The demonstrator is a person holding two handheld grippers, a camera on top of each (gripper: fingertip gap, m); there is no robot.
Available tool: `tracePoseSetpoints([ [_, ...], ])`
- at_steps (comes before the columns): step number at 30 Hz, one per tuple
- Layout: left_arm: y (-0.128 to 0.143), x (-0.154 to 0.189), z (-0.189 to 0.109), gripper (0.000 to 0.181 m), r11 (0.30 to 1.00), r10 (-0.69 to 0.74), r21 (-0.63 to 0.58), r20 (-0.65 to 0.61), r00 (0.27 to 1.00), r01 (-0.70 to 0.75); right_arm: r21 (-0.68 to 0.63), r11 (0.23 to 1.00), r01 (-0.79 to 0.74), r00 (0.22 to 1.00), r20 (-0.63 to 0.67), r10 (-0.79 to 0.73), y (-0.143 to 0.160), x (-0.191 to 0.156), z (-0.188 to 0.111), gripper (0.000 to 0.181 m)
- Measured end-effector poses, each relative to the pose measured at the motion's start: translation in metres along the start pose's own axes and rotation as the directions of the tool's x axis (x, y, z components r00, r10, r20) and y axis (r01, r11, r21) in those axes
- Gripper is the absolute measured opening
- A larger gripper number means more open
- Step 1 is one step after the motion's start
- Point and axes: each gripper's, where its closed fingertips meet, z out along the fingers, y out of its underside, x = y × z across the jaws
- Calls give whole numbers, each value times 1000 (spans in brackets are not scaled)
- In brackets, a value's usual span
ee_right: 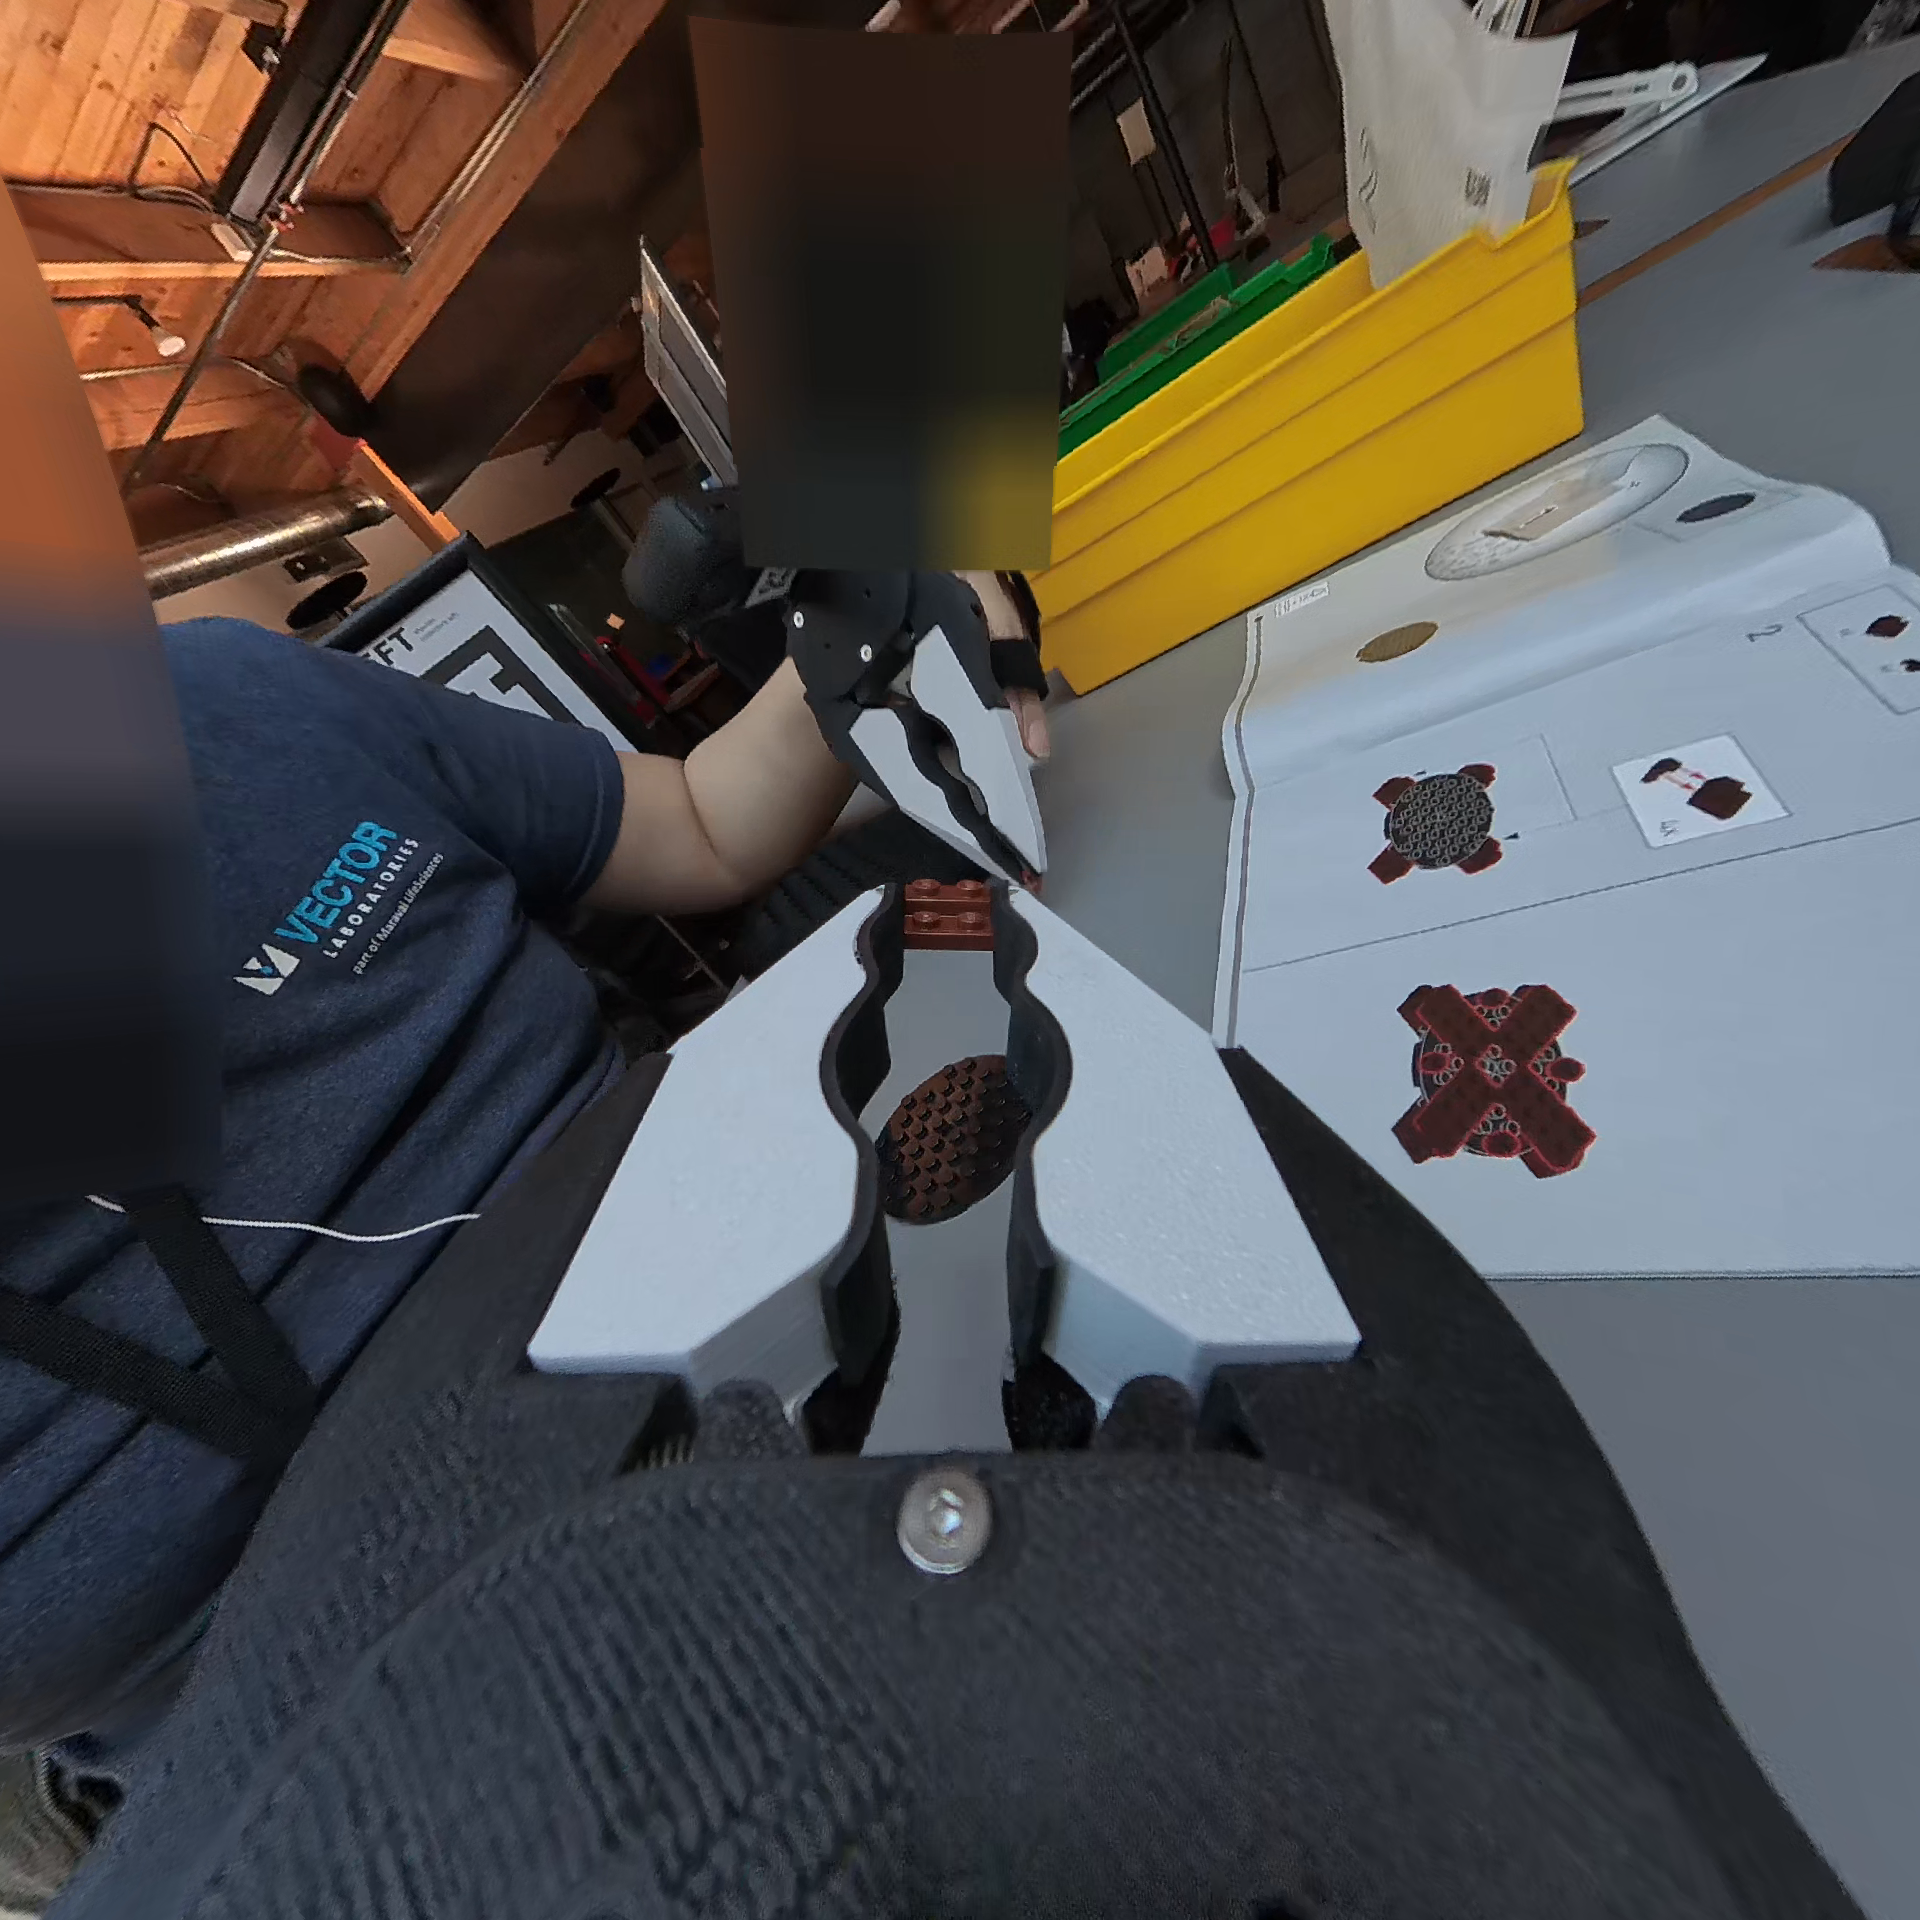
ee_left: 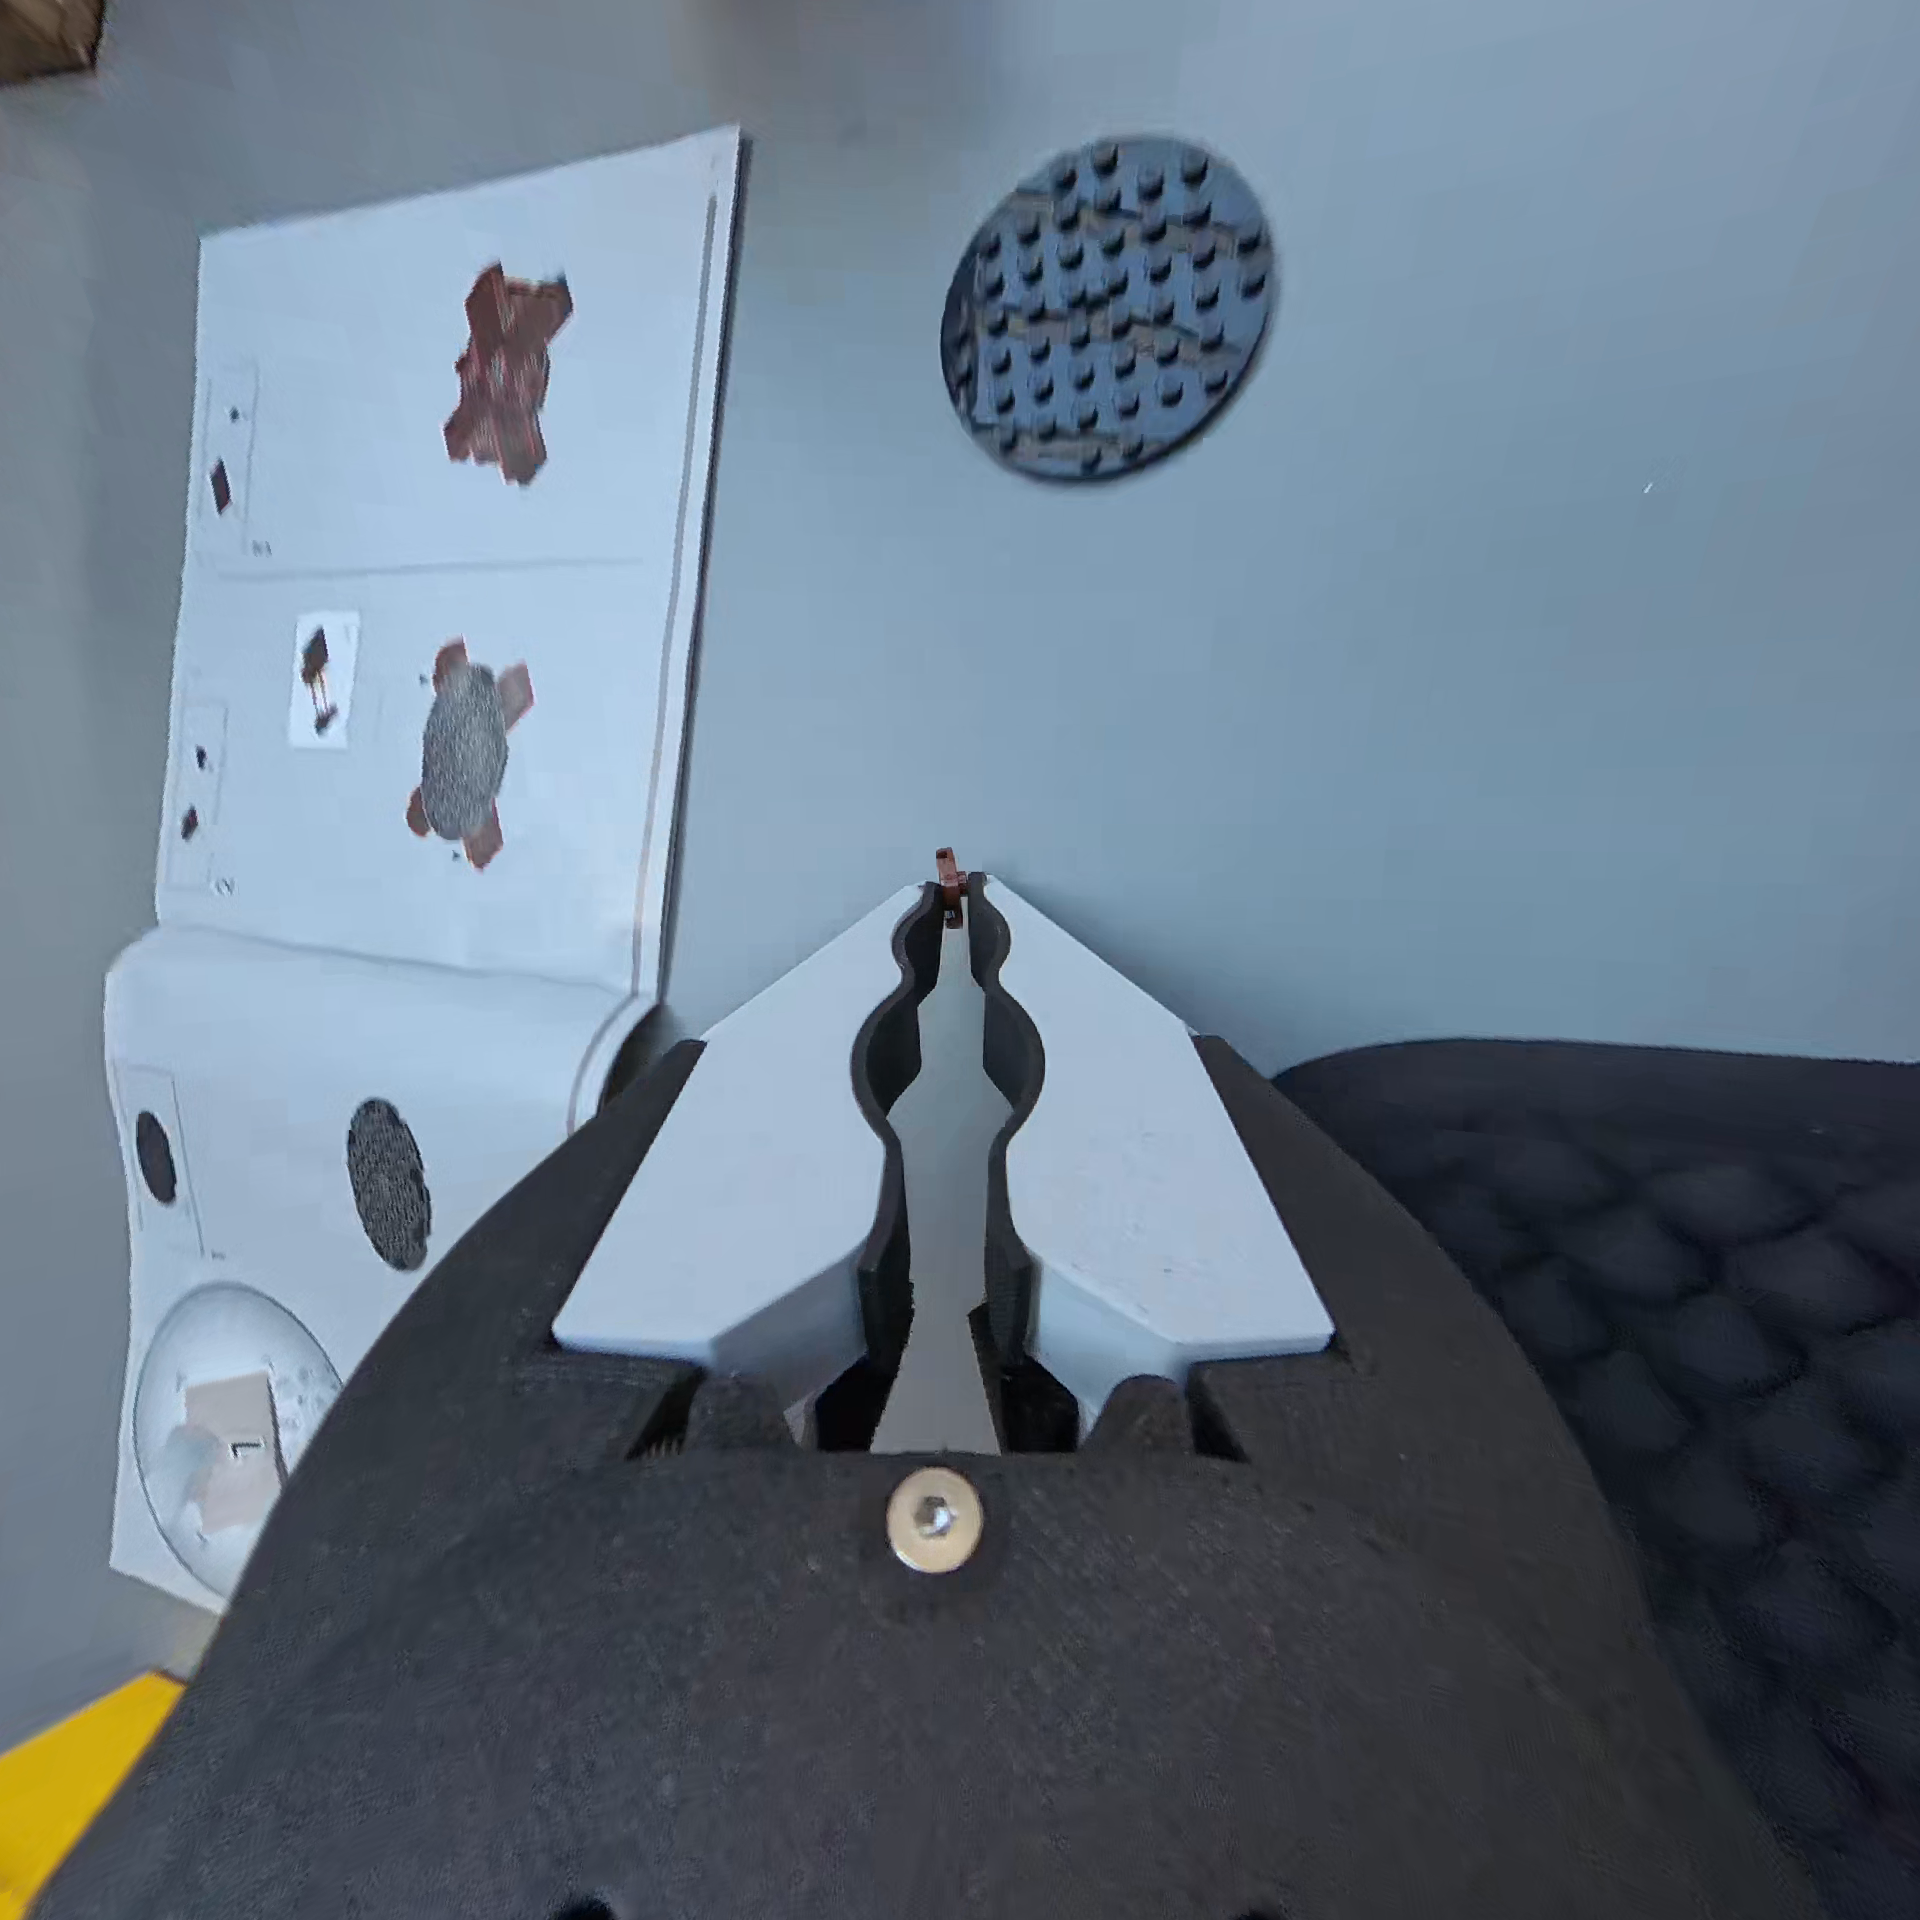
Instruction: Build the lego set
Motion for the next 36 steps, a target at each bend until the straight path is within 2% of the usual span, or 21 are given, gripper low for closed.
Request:
tracePoseSetpoints([
  [3,-40,-3,-7,2,986,99,135,2,995,-98,-168,986,8,1000,-16,-11,26,-6,14,15],
  [5,-58,4,-10,2,971,147,199,-46,988,-135,-302,950,74,997,-11,-81,48,-16,26,15],
  [8,-74,9,-7,2,954,193,246,-76,978,-169,-517,826,224,965,-1,-263,90,-15,38,16],
  [10,-79,11,-3,2,951,206,251,-81,975,-180,-584,753,302,935,29,-352,106,-13,44,16],
  [16,-80,19,-1,3,946,208,272,-85,974,-178,-609,672,421,872,68,-485,115,-7,49,16],
  [18,-81,19,-3,2,943,201,286,-81,976,-170,-616,669,416,876,76,-476,117,-7,46,17],
  [20,-81,19,-4,2,942,194,292,-79,978,-163,-614,680,400,887,71,-457,116,-7,44,25],
  [22,-81,19,-5,2,942,196,291,-72,978,-168,-597,707,379,898,54,-436,110,-8,40,31],
  [24,-84,19,-7,2,937,213,294,-60,975,-187,-526,761,380,904,36,-426,92,-15,40,32],
  [27,-97,21,-12,2,921,263,308,-37,964,-240,-328,863,383,920,51,-389,54,-42,47,28],
  [29,-107,21,-16,2,905,294,324,-15,956,-274,-216,905,367,930,87,-356,37,-61,53,24],
  [31,-117,21,-20,2,892,306,350,2,952,-287,-189,874,447,894,78,-440,32,-69,57,8],
  [33,-124,20,-25,2,884,290,382,2,957,-269,-204,777,596,798,41,-601,31,-74,59,9],
  [34,-126,18,-26,2,885,276,389,6,961,-257,-235,735,636,759,20,-651,32,-73,60,15],
  [36,-127,15,-27,2,886,252,401,7,968,-234,-262,692,672,714,-18,-700,32,-71,64,18],
])
